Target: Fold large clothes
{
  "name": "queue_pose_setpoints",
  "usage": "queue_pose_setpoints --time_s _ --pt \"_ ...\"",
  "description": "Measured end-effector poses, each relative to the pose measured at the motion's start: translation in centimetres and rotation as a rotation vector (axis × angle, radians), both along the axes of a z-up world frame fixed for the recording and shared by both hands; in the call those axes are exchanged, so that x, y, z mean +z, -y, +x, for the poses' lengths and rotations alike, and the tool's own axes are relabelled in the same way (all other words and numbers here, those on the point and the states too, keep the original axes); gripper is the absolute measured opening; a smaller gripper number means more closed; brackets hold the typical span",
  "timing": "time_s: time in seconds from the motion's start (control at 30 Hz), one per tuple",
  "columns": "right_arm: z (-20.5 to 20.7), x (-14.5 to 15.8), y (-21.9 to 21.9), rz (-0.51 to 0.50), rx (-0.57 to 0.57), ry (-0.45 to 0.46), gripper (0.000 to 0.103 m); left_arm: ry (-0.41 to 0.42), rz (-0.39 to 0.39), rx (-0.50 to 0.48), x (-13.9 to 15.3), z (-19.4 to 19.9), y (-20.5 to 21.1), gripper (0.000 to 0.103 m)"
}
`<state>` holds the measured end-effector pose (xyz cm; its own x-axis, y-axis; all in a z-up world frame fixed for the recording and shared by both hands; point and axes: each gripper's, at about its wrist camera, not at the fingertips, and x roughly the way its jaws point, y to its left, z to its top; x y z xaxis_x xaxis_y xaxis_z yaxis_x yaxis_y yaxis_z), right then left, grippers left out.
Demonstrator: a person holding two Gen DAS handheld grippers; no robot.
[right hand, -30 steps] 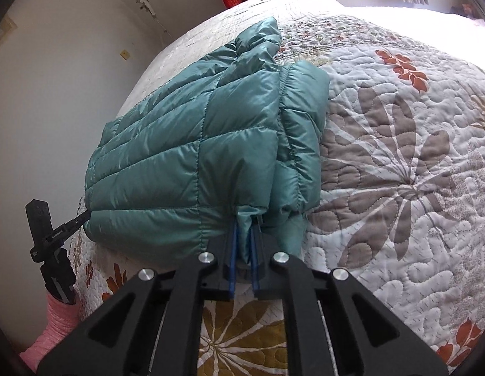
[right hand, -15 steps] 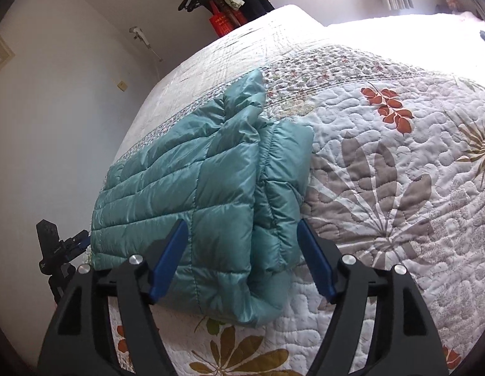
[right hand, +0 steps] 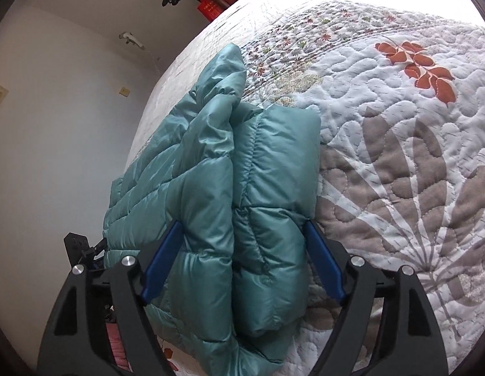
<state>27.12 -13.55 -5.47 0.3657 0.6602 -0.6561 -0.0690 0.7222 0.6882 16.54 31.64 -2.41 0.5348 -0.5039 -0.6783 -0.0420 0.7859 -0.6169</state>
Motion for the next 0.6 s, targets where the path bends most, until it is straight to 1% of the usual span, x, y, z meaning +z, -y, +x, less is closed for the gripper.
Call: queue_pose_setpoints --time_s 0.1,0.17,0.2,0.23,0.27,0.3,0.33,0.37,0.43,0.47,0.53,0.6 --pt "0.5 -0.6 -0.7 0.007 0.015 -0.007 0.08 -0.009 -0.027 -0.01 -0.6 1.0 0.7 0.082" --pt "0.8 -0.9 -1.0 0.01 0.021 -0.007 0.077 -0.018 -0.031 -0.019 -0.8 1.5 1.7 0.083" --pt "0.9 -0.9 -1.2 0.011 0.025 -0.006 0.072 -0.018 -0.027 -0.027 -1.0 1.8 2.4 0.083" --pt "0.9 -1.0 -1.2 0.013 0.028 -0.007 0.065 -0.017 -0.017 -0.029 -1.0 1.9 3.0 0.077" --pt "0.8 -1.0 -1.2 0.017 0.029 -0.009 0.061 -0.017 -0.01 -0.028 -1.0 2.0 3.3 0.066" --pt "0.7 -0.8 -1.3 0.022 0.032 -0.005 0.051 -0.011 -0.017 -0.026 -1.0 2.1 3.6 0.059" --pt "0.5 -0.6 -1.3 0.025 0.037 0.002 0.041 -0.003 -0.03 -0.026 -0.8 2.0 3.8 0.045" --pt "0.2 -0.2 -1.3 0.025 0.039 0.011 0.036 0.007 -0.032 -0.023 -0.5 1.7 4.0 0.036" --pt "-0.7 0.9 -1.5 0.024 0.04 0.037 0.022 0.029 -0.016 -0.02 0.5 1.2 4.7 0.028" --pt "-1.2 1.6 -1.4 0.025 0.041 0.048 0.02 0.037 -0.017 -0.019 1.1 0.6 4.9 0.024" --pt "-2.9 3.2 -1.1 0.036 0.046 0.078 0.015 0.047 -0.038 -0.025 2.2 -0.3 5.0 0.021" --pt "-4.7 4.7 -0.8 0.044 0.056 0.102 0.014 0.061 -0.06 -0.045 3.7 -2.0 5.3 0.021"
